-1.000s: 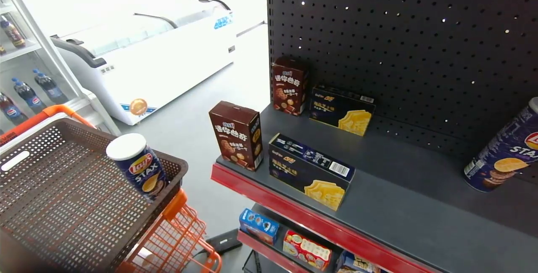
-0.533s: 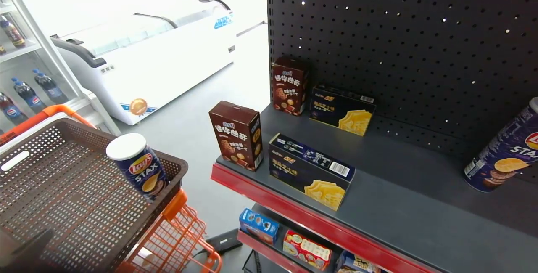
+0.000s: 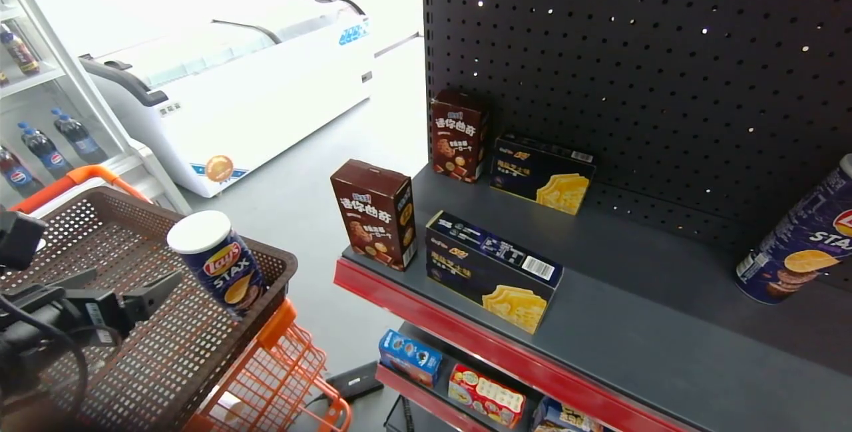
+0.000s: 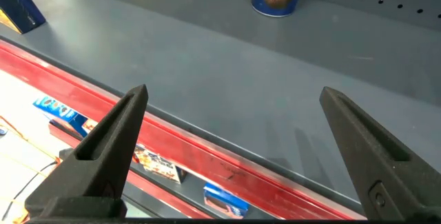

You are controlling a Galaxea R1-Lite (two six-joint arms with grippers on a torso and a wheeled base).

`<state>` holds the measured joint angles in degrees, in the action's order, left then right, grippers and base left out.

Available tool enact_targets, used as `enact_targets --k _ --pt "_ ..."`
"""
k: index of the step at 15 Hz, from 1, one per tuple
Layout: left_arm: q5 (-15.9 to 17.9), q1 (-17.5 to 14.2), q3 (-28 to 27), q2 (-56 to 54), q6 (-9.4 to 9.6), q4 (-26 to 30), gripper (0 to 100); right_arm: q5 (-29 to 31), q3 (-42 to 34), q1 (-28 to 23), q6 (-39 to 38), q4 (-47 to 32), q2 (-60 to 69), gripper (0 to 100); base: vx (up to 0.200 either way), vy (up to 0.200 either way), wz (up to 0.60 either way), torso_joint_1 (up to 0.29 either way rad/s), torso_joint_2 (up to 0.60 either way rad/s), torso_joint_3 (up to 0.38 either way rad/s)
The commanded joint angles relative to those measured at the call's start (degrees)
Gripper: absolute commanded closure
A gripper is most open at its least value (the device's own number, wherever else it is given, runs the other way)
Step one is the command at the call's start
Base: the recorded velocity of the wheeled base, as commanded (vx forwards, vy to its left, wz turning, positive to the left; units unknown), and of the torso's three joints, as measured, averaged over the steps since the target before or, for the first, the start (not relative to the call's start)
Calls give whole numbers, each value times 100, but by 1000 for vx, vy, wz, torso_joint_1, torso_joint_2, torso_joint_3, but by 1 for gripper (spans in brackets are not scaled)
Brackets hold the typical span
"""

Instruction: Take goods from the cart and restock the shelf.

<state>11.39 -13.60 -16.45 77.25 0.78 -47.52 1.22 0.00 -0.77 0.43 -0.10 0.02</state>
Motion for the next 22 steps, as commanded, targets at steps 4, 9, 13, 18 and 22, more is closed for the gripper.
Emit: enact_targets --k 4,9,13,18,22 --pt "259 139 344 2444 766 -2455 0 1 0 -2 1 1 -2 0 0 0 0 0 0 0" --pt "268 235 -482 3885 792 -3668 0 1 0 -2 1 1 -2 0 0 0 0 0 0 0" --pt "268 271 -1080 4615 801 -4020 0 1 0 -2 1 1 -2 0 0 0 0 0 0 0" --pt "268 402 -1590 4843 810 -4151 100 1 0 -2 1 1 -2 0 0 0 0 0 0 0" --pt "259 473 -1599 4738 801 -4151 100 10 0 -2 1 1 -2 0 0 0 0 0 0 0"
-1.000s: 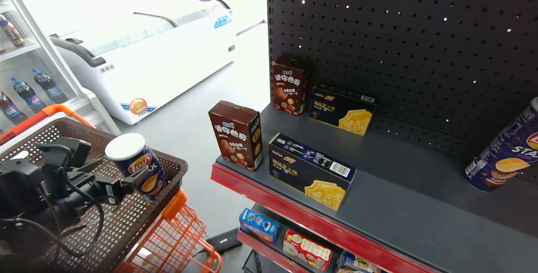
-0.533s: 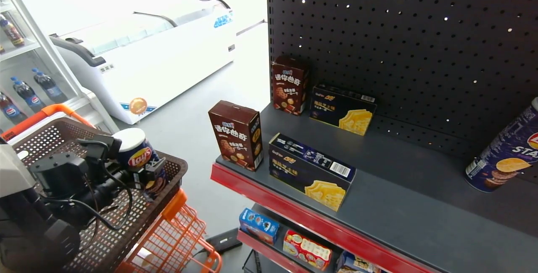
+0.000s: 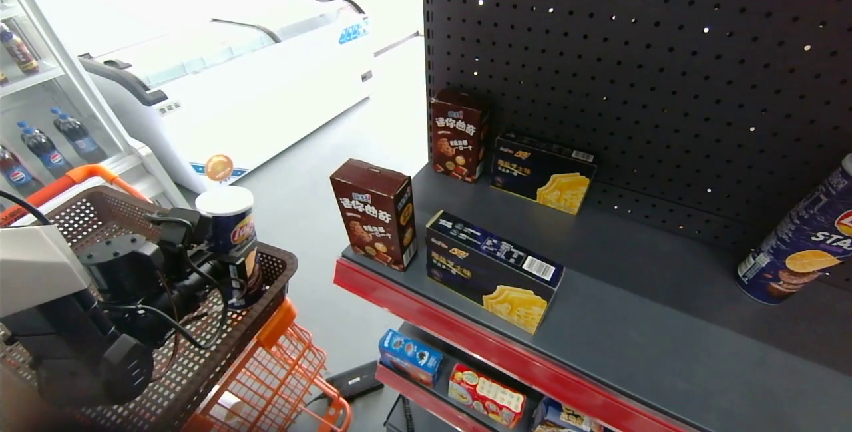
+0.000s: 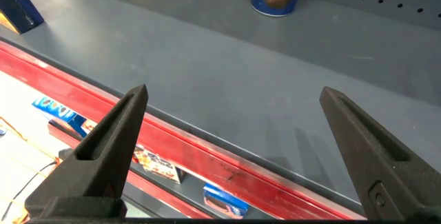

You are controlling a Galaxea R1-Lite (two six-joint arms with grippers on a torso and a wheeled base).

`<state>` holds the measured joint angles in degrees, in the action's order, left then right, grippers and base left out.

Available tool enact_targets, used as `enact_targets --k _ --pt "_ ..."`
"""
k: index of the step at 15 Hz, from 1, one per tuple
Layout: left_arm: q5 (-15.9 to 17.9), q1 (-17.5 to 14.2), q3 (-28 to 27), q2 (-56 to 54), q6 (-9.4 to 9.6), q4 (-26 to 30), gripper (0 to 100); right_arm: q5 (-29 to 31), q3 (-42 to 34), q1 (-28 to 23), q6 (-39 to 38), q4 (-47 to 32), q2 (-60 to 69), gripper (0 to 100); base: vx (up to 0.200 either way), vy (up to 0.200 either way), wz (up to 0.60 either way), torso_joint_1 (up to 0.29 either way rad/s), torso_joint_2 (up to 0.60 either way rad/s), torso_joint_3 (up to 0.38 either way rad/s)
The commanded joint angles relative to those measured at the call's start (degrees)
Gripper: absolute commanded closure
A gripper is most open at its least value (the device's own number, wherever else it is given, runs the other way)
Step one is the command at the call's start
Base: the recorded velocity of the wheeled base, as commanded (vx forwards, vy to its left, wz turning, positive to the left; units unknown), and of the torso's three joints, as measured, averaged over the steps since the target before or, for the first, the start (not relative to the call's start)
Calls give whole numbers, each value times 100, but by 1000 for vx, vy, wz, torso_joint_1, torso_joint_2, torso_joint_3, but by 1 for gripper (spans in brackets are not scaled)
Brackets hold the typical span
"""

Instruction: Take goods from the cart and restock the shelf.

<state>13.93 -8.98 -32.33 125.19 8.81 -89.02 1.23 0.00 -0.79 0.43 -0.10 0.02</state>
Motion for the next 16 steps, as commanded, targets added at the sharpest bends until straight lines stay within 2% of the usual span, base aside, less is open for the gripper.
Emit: enact_targets --k 1,3,4,6,9,10,11,13,14,16 --pt "-49 160 -81 -486 -38 7 100 0 0 0 1 1 -2 0 0 0 0 0 0 0" --pt "-119 213 -133 -908 -55 183 100 0 0 0 1 1 -2 0 0 0 0 0 0 0" --pt "-180 222 -388 -1427 -46 807 100 0 0 0 1 1 -2 0 0 0 0 0 0 0" --pt "-207 230 -590 -2183 -20 1615 100 0 0 0 1 1 -2 0 0 0 0 0 0 0" --pt "-207 389 -502 -2956 -29 1870 100 0 0 0 1 1 -2 0 0 0 0 0 0 0" --pt "-251 547 -388 -3264 -46 1958 100 0 0 0 1 1 -2 0 0 0 0 0 0 0" --pt "-277 547 -371 -3457 -38 2196 100 0 0 0 1 1 -2 0 0 0 0 0 0 0" --pt "-233 846 -265 -4195 -55 2828 100 0 0 0 1 1 -2 0 0 0 0 0 0 0" --pt "-216 1276 -195 -4863 -55 3488 100 0 0 0 1 1 -2 0 0 0 0 0 0 0" --pt "-233 1777 -89 -5461 -55 4322 100 0 0 0 1 1 -2 0 0 0 0 0 0 0"
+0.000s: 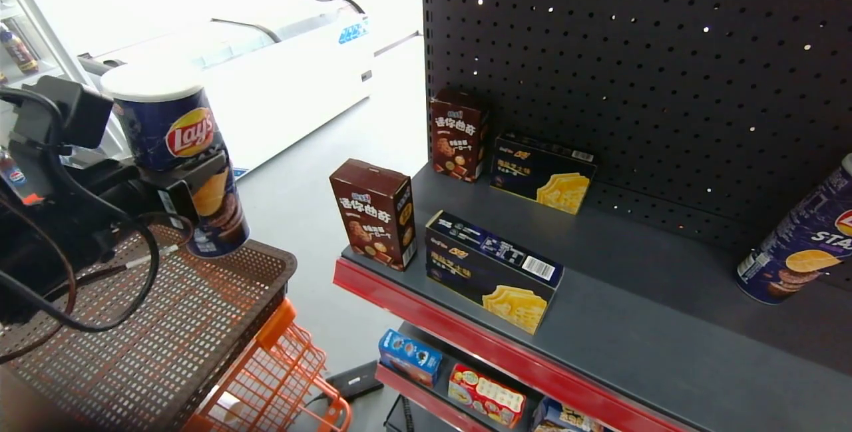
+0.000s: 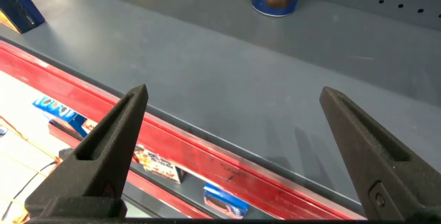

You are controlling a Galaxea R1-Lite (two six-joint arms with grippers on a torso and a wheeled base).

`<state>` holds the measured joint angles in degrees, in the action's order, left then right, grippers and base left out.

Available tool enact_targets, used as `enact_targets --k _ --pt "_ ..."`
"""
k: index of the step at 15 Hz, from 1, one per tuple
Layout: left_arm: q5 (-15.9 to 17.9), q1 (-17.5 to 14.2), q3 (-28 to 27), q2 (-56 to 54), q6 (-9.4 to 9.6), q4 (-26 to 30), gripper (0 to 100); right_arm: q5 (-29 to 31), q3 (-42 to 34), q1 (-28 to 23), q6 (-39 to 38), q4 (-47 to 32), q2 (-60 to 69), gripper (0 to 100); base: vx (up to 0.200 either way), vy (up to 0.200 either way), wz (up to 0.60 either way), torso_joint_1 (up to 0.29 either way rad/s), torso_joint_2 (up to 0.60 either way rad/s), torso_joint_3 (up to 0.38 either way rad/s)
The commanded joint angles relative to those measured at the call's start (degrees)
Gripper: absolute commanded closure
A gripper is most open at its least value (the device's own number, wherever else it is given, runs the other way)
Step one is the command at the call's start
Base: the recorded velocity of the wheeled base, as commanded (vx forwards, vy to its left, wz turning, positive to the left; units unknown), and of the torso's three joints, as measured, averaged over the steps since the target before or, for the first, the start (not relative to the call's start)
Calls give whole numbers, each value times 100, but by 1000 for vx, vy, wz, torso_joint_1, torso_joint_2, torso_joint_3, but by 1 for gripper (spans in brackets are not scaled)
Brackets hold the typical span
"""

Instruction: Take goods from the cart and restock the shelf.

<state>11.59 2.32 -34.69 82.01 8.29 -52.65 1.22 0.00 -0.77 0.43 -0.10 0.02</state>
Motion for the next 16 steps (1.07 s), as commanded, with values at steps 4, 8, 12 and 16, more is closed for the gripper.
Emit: enact_targets --k 4,8,12,16 --pt "-17 1825 525 -1749 -3 1213 100 1 0 -2 1 1 -2 0 0 0 0 0 0 0" --pt "1 2625 604 -1679 -3 1222 100 1 0 -2 1 1 -2 0 0 0 0 0 0 0" --pt "-34 3556 297 -1468 -346 1495 100 1 0 -2 1 1 -2 0 0 0 0 0 0 0" --pt "-34 4233 68 -1451 -732 2004 100 1 0 -2 1 1 -2 0 0 0 0 0 0 0"
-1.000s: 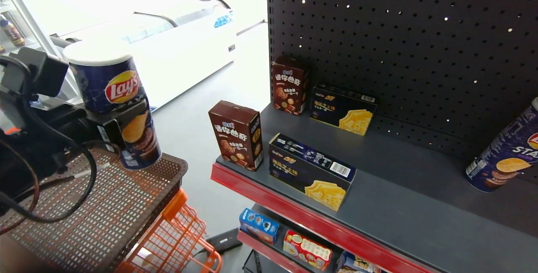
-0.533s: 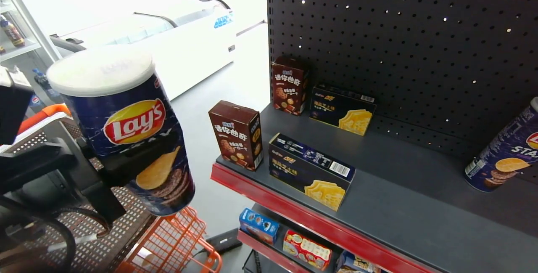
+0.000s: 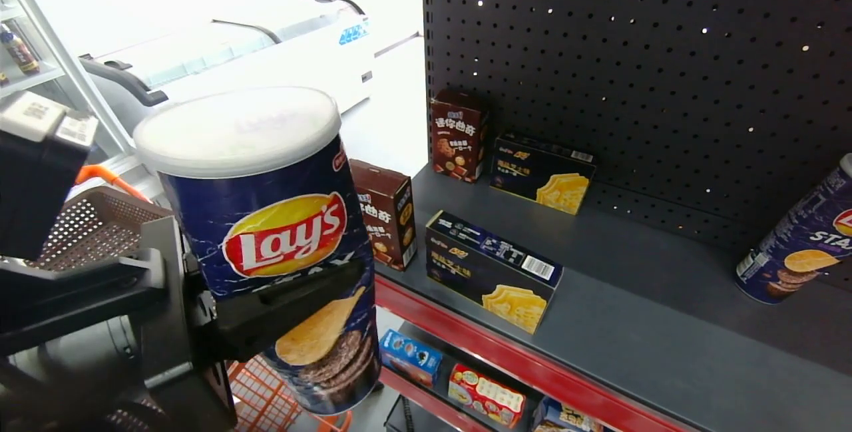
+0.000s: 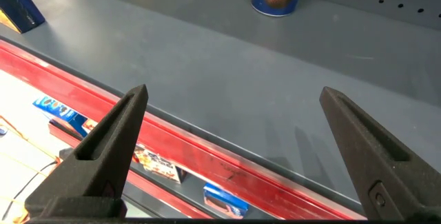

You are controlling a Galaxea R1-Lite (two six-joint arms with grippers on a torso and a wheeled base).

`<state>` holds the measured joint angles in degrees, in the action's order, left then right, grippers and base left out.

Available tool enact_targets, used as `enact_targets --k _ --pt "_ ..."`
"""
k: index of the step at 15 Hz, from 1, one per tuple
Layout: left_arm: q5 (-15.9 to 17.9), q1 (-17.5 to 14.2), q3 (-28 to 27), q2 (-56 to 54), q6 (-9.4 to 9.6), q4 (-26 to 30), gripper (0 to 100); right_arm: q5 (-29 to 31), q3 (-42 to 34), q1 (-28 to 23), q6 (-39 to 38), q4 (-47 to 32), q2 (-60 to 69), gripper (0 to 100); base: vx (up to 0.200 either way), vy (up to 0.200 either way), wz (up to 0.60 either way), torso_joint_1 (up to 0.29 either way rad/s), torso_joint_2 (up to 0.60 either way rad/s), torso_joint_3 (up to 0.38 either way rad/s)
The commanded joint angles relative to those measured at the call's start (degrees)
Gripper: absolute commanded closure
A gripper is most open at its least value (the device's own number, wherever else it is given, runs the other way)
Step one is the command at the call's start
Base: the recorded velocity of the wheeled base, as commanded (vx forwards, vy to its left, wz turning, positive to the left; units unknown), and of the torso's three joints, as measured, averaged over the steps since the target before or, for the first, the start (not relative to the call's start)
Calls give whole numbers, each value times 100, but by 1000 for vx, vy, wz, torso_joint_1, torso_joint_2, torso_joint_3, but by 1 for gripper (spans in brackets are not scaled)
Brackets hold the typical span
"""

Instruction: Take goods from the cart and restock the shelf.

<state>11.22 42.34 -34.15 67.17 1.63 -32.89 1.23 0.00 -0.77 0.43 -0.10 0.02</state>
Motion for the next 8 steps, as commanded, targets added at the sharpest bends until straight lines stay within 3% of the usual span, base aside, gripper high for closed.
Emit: enact_targets --k 1,3,6,8 --pt "3 407 127 7 -128 28 100 0 0 -2 1 1 -2 0 0 0 0 0 0 0" --pt "65 547 251 -29 -146 28 100 -18 0 -2 28 1 -2 0 0 0 0 0 0 0" --pt "65 1075 198 -29 -146 11 100 -18 0 6 10 1 -2 0 0 0 0 0 0 0" --pt "65 1136 259 -72 -146 11 100 -18 0 -2 10 1 -2 0 0 0 0 0 0 0"
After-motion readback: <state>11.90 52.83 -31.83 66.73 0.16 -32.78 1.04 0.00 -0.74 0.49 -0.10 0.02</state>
